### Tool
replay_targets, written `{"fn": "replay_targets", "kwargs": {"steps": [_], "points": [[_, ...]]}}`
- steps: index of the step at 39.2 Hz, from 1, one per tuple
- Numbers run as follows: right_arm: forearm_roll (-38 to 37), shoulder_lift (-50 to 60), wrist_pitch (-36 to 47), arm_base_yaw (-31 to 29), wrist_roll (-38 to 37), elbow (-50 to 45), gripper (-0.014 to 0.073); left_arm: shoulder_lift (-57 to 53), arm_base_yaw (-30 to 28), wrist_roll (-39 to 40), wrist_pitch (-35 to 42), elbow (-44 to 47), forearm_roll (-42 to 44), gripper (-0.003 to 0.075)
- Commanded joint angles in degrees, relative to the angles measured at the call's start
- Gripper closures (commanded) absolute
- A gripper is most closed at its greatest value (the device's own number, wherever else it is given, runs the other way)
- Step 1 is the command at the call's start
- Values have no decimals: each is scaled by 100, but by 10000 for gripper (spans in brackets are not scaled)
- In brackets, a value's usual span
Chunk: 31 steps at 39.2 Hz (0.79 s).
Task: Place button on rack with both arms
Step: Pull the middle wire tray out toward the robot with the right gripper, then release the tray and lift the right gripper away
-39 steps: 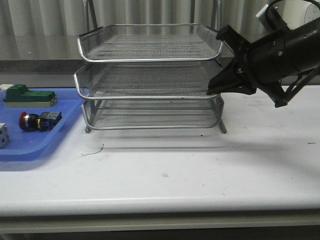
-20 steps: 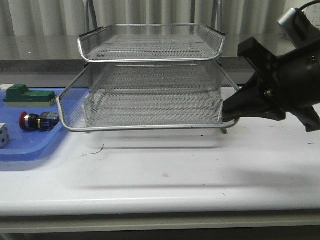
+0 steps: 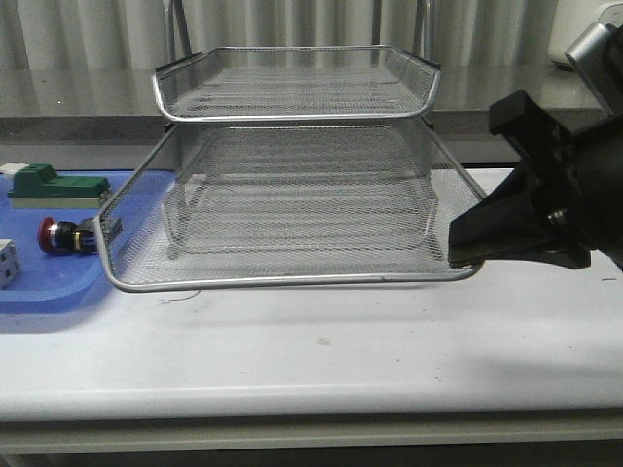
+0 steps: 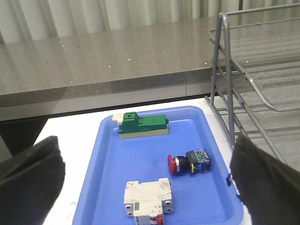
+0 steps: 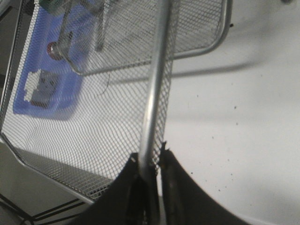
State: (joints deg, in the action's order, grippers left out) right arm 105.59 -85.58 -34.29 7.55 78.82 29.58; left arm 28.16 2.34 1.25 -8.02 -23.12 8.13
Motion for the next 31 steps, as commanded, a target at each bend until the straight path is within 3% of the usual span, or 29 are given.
{"fn": "replay_targets", "kwargs": {"steps": [1,7,16,20,27,31], "points": [[272,177,-228,-9,120,76,337,52,32,18,489,-218,-51,41],[272,344,-289,-9,120,152,214,52,32,18,489,-218,-51,41],[83,1113,-155,-147,120,163,225,52,32,18,489,-218,-51,41],[-387,1542,321,-191,-89,289,327,52,32,18,489,-218,-51,41],[-1879,2186,909,-191,-893,847,634,52,32,18,489,-218,-51,41],[-2804,2440,925,-191,-1471,1179,706,52,32,18,489,-218,-51,41]]}}
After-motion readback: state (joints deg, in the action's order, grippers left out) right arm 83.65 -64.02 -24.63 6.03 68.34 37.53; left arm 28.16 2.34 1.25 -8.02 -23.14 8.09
